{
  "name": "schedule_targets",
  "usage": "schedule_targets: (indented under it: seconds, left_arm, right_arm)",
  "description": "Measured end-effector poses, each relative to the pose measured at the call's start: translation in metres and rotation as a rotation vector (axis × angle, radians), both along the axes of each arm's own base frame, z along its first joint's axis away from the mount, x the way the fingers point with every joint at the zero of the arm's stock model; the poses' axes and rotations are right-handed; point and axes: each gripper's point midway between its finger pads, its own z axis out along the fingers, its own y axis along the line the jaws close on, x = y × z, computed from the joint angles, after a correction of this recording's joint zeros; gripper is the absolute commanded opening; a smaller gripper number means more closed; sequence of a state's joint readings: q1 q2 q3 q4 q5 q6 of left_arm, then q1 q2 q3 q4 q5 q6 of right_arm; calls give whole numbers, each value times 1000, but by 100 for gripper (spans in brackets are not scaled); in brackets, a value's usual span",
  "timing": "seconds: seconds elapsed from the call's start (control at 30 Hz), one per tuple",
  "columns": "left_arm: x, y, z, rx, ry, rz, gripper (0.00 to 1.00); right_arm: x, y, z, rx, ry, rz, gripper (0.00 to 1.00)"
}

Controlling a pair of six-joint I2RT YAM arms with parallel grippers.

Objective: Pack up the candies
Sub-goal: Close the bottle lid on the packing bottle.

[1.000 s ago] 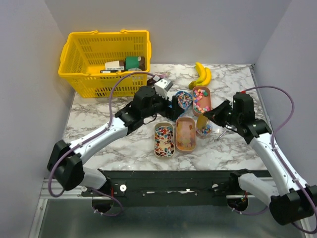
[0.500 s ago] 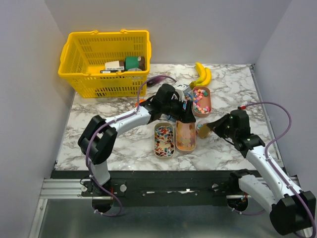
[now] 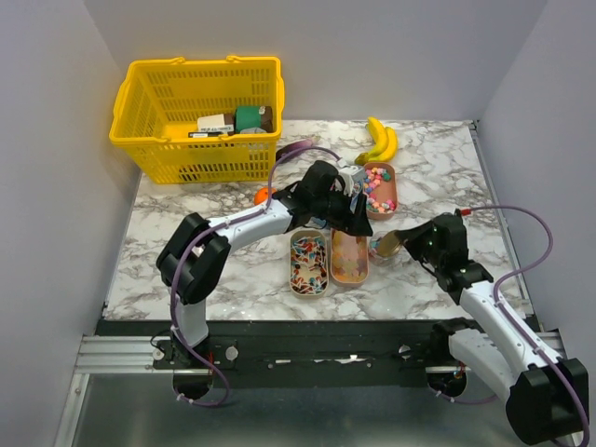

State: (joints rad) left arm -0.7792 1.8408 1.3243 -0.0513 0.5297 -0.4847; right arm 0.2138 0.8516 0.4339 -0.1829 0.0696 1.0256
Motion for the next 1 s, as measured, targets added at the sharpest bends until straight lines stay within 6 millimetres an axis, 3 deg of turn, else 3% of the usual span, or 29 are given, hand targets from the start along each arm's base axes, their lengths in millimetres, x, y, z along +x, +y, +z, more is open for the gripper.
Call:
schedule_targets:
  seconds: [0.17,0.23,0.53,0.77,1.0]
  left_arm:
    - [3,-3,-5,6,17,5,78]
    - [3,-4,-7,8,24,7,78]
    - [4,-6,-13,15,49,8,78]
    - [5,-11,-17,16,70,5,77]
    - [4,-12,-19,16,82,-2,77]
  right_arm:
    - [-1,0,-4,14,-4,-12,36]
    - [-10,-2,-21,5,50,-9,37]
    - [-14,-1,-24,-3,64,5,38]
    - [-20,-4,-18,-60,81,42,43]
    - [-24,-7,1,-101,61,69,50]
